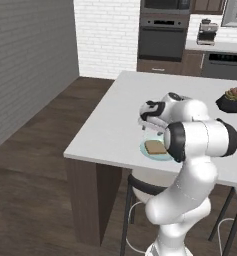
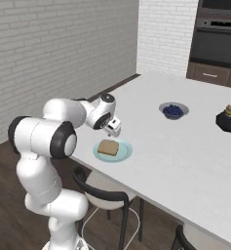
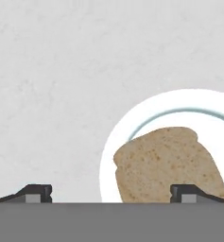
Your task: Start the toaster. Once the lever pops up, take the bread to the plate on the dining counter.
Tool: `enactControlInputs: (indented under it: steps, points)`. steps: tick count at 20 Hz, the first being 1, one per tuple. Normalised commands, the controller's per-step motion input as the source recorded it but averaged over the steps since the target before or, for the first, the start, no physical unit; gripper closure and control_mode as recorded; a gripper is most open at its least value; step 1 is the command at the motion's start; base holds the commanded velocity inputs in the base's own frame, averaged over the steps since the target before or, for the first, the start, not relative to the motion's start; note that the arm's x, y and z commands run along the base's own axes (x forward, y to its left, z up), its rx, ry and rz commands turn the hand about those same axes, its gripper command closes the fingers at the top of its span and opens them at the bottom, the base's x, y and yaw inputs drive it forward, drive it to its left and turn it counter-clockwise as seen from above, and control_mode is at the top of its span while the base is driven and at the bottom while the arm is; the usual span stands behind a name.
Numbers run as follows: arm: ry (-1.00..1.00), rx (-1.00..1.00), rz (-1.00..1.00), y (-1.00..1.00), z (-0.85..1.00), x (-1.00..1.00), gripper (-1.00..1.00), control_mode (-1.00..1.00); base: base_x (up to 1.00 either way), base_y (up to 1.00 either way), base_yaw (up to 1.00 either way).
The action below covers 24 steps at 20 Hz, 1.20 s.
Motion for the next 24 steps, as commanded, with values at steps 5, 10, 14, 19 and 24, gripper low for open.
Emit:
enactControlInputs:
  steps: [5, 10, 14, 19, 24]
  points:
    - [-0.36, 0.08, 0.19, -0.01, 0.96, -0.67, -1.00, -1.00, 0.00, 0.00, 0.00]
    - [-0.20, 0.00, 0.06, 0.00, 1.00, -0.92, -1.00, -1.00, 0.00, 0.00, 0.00]
    - [-0.01, -0.03, 0.00, 0.00, 0.87, -1.00, -1.00, -1.00, 0.00, 0.00, 0.00]
    - [0.00, -0.09, 0.00, 0.00, 0.49, -1.00, -1.00, -1.00, 0.00, 0.00, 0.00]
    - [0.09, -0.12, 0.00, 0.02, 0.11, -1.00, -1.00, -1.00, 0.00, 0.00, 0.00]
